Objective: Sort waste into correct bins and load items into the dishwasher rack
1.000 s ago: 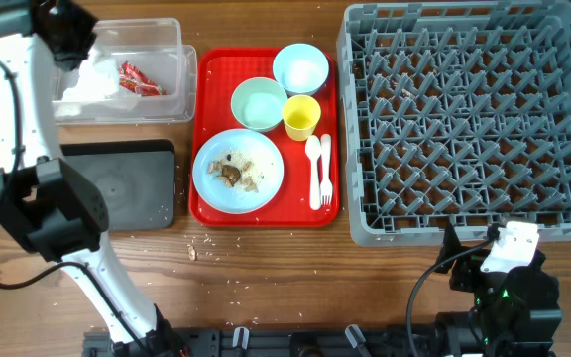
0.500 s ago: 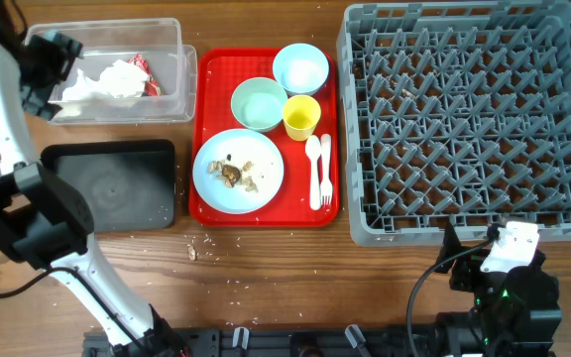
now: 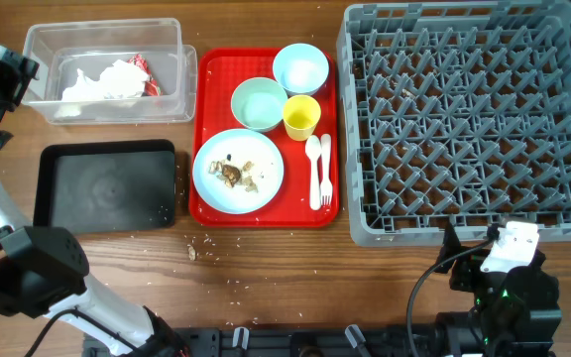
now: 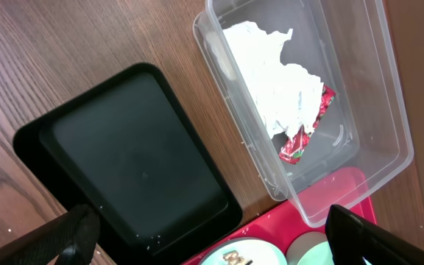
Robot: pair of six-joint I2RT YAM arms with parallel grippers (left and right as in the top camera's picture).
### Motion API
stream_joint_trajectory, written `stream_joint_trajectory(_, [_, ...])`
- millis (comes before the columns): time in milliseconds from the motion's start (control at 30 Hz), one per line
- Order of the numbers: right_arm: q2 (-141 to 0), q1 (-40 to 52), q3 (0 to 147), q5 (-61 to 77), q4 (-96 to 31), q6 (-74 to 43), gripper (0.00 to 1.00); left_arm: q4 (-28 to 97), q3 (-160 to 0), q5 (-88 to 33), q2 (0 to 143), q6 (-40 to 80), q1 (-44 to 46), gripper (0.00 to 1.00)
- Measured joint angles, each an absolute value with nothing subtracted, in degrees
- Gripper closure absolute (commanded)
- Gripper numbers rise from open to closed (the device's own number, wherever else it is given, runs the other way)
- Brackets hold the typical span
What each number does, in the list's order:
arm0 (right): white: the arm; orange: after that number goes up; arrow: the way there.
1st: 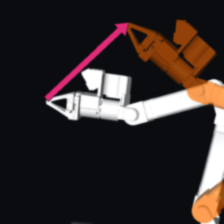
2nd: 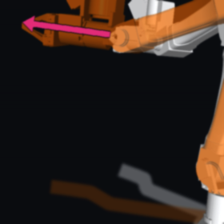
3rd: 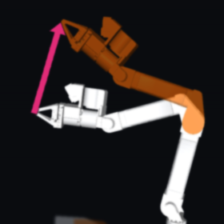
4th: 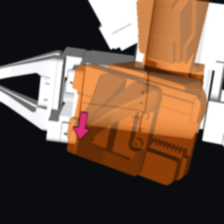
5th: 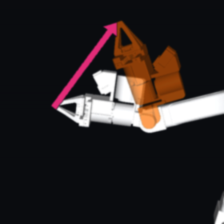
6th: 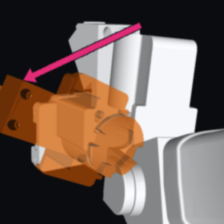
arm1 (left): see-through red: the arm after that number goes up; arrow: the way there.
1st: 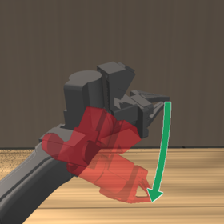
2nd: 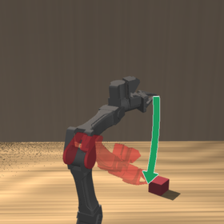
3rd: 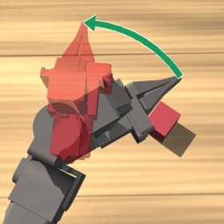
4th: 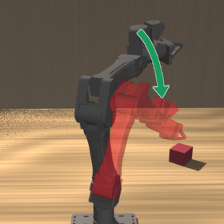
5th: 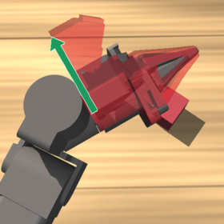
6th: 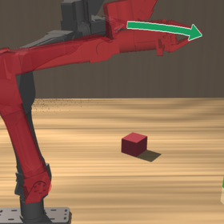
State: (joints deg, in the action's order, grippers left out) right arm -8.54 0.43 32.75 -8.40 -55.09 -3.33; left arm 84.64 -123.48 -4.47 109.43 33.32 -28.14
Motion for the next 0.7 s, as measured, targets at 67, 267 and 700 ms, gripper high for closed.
stream_joint_trajectory(67, [-8.54, 0.43, 32.75, -8.58, -55.07, -2.94, 0.00, 84.64, -123.48, -4.34, 109.43, 33.32, -28.14, 0.00])
stream_joint_trajectory(267, [-8.54, 0.43, 32.75, -9.28, -53.54, 5.30, 0.00, 84.64, -123.48, -4.34, 109.43, 33.32, -28.14, 0.00])
stream_joint_trajectory(700, [-8.84, 0.32, 32.21, 28.10, -6.63, -24.34, 0.00, 84.71, -123.48, -4.32, 109.43, 33.32, -28.14, 0.00])
